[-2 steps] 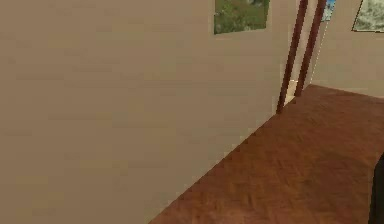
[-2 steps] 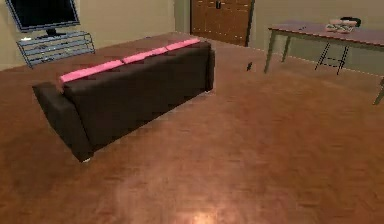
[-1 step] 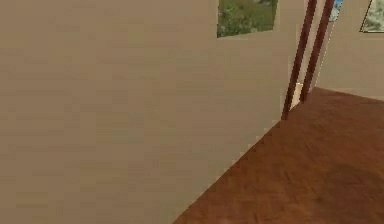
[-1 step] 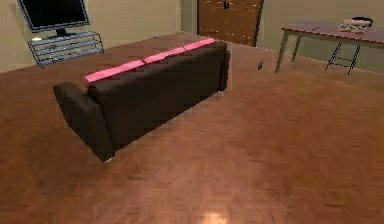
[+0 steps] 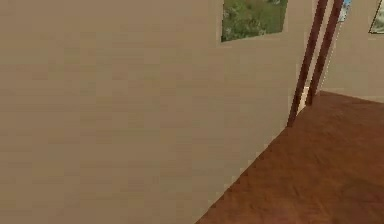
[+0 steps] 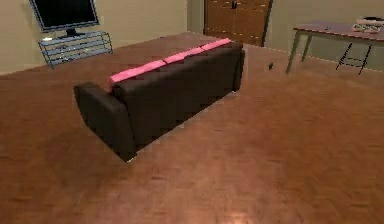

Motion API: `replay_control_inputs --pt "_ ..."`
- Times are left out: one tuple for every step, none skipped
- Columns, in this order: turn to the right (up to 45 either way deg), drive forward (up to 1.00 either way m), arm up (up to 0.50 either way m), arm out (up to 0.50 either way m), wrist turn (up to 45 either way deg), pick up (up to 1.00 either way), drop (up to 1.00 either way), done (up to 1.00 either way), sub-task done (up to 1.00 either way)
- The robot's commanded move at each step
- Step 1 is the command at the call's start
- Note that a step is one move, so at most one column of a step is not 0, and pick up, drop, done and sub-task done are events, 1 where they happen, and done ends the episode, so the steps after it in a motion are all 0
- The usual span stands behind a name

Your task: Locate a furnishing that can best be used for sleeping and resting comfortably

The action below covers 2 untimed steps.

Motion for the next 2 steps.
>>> replay_control_inputs --pt "42.0 0.00 0.00 0.00 0.0 0.00 0.00 0.00 0.00" --pt "0.0 1.00 0.00 0.00 0.0 0.00 0.00 0.00 0.00"
